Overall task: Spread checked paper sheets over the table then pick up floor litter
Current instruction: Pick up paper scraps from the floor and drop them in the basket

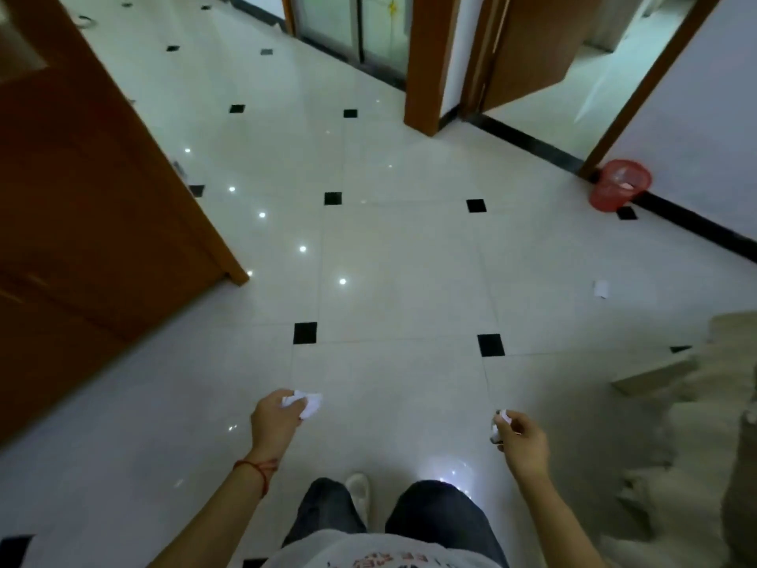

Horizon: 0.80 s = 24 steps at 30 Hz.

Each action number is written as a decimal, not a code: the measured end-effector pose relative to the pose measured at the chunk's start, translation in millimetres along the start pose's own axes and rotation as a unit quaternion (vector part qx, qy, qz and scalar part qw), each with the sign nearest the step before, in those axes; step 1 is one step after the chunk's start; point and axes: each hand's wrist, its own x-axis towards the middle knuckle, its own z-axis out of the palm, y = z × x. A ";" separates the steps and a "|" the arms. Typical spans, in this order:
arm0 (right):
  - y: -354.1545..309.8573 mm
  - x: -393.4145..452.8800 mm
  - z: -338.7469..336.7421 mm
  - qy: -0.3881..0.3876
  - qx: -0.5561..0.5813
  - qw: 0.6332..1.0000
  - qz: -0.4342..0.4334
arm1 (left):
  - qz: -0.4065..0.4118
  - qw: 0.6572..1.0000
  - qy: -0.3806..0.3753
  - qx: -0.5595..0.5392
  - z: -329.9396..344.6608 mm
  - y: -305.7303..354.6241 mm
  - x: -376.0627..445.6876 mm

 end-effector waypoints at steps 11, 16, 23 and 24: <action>-17.5 129.8 -55.4 0.156 0.057 0.979 0.116 | 0.108 0.982 -0.153 0.023 189.1 199.3 127.1; -63.0 215.7 -91.3 0.170 0.069 0.977 0.108 | 0.113 0.974 -0.191 0.048 271.6 256.9 158.6; -144.1 343.9 -133.6 0.177 0.109 0.975 0.075 | 0.099 0.970 -0.203 0.084 358.7 326.3 210.9; -152.9 363.7 -139.4 0.181 0.122 0.973 0.076 | 0.101 0.969 -0.204 0.095 370.3 336.8 220.4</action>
